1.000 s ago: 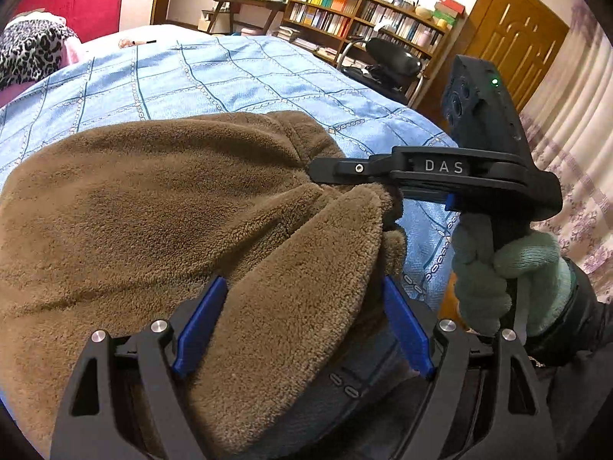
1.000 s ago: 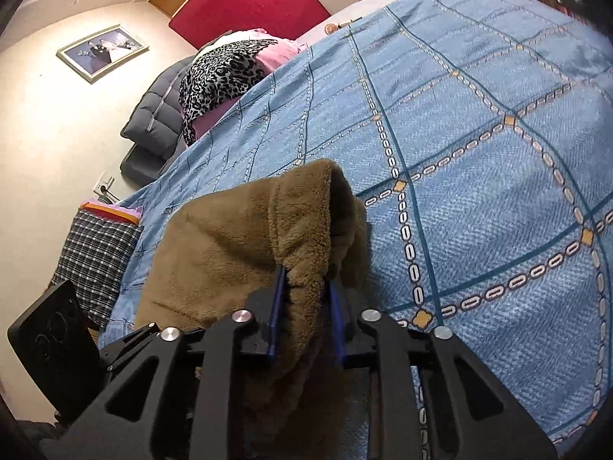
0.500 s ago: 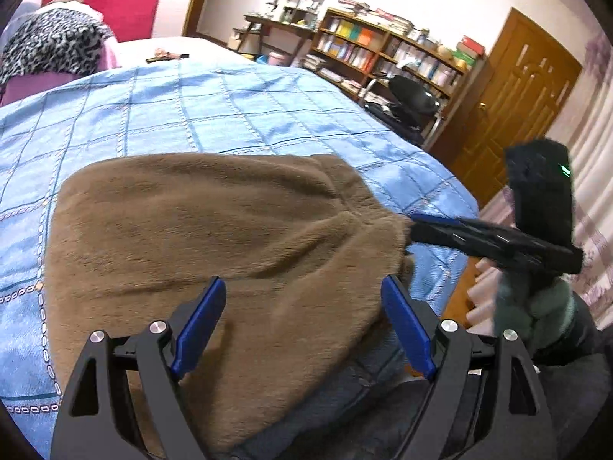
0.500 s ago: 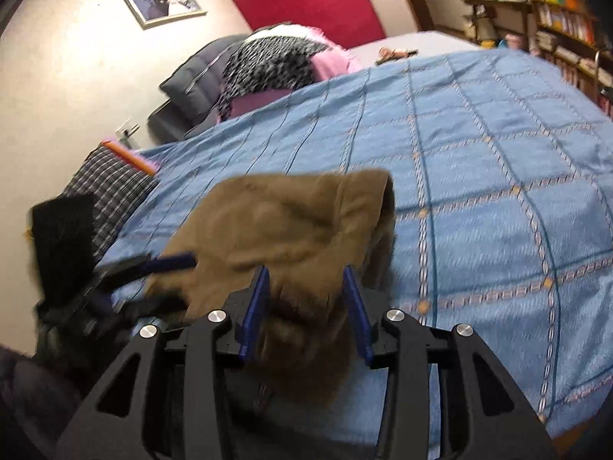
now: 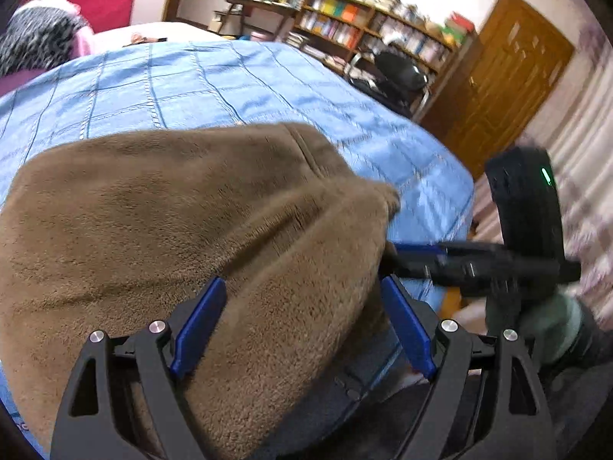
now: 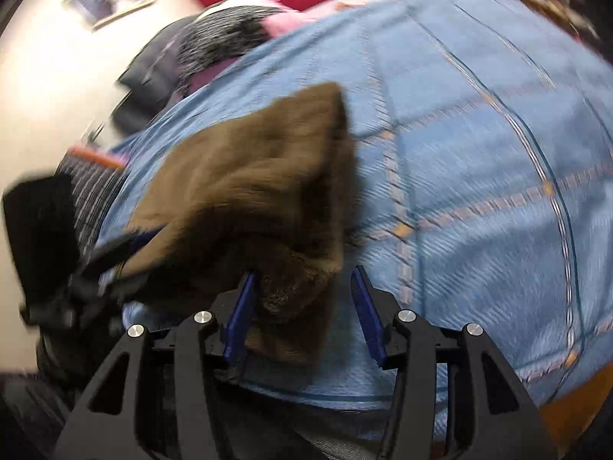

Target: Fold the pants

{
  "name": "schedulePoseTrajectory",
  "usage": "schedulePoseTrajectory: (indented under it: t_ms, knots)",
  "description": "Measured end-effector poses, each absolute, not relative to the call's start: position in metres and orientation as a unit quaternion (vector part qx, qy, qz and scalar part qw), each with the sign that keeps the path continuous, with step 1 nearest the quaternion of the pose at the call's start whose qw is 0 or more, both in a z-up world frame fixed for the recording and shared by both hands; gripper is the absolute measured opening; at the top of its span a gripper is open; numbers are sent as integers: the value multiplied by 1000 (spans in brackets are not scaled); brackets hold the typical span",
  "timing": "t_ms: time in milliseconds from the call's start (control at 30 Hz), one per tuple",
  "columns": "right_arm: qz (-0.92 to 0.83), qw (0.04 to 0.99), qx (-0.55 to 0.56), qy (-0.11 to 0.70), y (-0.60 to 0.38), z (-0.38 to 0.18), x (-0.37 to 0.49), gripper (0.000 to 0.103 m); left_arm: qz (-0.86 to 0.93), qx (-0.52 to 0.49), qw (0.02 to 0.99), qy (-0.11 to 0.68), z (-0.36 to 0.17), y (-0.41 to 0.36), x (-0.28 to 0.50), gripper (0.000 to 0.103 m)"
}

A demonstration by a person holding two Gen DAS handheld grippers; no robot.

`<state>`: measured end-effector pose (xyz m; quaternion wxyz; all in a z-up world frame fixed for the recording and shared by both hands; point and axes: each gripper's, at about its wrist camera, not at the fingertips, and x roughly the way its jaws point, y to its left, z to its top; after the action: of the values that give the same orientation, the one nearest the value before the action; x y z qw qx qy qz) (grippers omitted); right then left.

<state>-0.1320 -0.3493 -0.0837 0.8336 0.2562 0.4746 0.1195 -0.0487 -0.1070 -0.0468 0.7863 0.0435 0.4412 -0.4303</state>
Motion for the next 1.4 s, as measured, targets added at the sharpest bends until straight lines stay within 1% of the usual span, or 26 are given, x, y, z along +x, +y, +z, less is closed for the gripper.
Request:
schedulePoseTrajectory:
  t_ms: [100,167,267,333,567,733,767,800,833,933,1233,1400]
  knots:
    - [109,823,276,484,-354,-101,-131,51,-435,85,787,429,-53,-114,-60,82]
    - [108,825,274,482,-353,-101,-130,51,-435,96,787,426,-56,-115,-64,82]
    - [110,832,258,479,-353,-93,-125,51,-434,91,787,428,-56,-113,-62,82]
    - [118,831,272,471,-356,-86,-125,51,-433,92,789,427,-56,-113,-62,83]
    - [145,846,305,412,-370,-46,-126,51,-431,95,790,425,-56,-112,-65,83]
    - [177,838,320,405,-357,-42,-104,51,-429,98,791,425,-56,-112,-65,83]
    - [181,838,318,404,-353,-42,-101,50,-428,99,791,425,-56,-112,-65,83]
    - [186,840,311,404,-347,-41,-98,41,-427,100,792,425,-56,-113,-65,83]
    - [187,843,303,404,-344,-40,-95,36,-425,101,792,425,-56,-113,-65,83]
    - [189,854,282,394,-339,-34,-97,31,-423,101,794,426,-54,-112,-65,85]
    - [200,869,248,378,-337,-11,-115,30,-421,90,799,420,-40,-111,-64,85]
    - [198,870,232,387,-337,-6,-127,30,-418,84,806,410,-27,-108,-69,85]
